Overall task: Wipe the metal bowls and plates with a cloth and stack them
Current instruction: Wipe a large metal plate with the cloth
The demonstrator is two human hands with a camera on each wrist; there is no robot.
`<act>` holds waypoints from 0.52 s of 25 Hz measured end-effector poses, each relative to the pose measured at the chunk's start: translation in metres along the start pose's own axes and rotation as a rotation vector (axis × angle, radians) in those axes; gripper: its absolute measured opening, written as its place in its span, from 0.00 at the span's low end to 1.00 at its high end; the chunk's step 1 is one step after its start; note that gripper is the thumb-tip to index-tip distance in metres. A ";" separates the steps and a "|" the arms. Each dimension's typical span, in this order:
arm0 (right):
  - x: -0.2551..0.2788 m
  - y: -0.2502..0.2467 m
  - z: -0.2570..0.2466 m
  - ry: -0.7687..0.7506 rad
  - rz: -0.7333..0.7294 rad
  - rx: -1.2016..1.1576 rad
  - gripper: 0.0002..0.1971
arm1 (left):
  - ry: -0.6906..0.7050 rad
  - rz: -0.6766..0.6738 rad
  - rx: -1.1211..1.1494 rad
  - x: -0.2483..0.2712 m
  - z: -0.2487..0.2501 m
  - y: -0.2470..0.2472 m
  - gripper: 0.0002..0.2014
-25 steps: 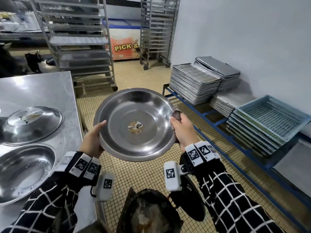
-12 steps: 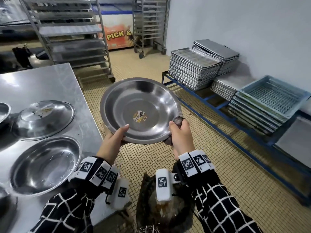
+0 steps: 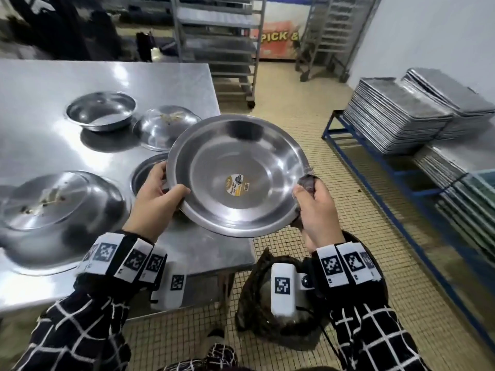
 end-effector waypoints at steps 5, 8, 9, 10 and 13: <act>0.017 0.104 -0.012 -0.039 -0.228 -0.013 0.05 | -0.064 0.115 -0.038 0.043 -0.012 -0.106 0.13; 0.029 0.181 -0.026 -0.062 -0.343 -0.001 0.08 | -0.110 0.187 0.000 0.060 -0.020 -0.179 0.14; 0.030 0.206 -0.030 -0.081 -0.361 0.009 0.08 | -0.106 0.189 -0.001 0.063 -0.020 -0.201 0.15; 0.031 0.226 -0.037 -0.095 -0.376 0.017 0.09 | -0.104 0.190 -0.006 0.062 -0.020 -0.219 0.15; 0.037 0.310 -0.044 -0.115 -0.459 0.077 0.14 | -0.154 0.236 0.010 0.054 -0.026 -0.298 0.10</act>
Point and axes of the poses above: each hand's wrist, its own x-axis away from the middle knuckle, its own y-axis out of the palm, z = x × y, the point moved 9 cm from there along -x, towards the middle knuckle, and after that the axes turned 15 degrees about -y, right-handed, at the moved point
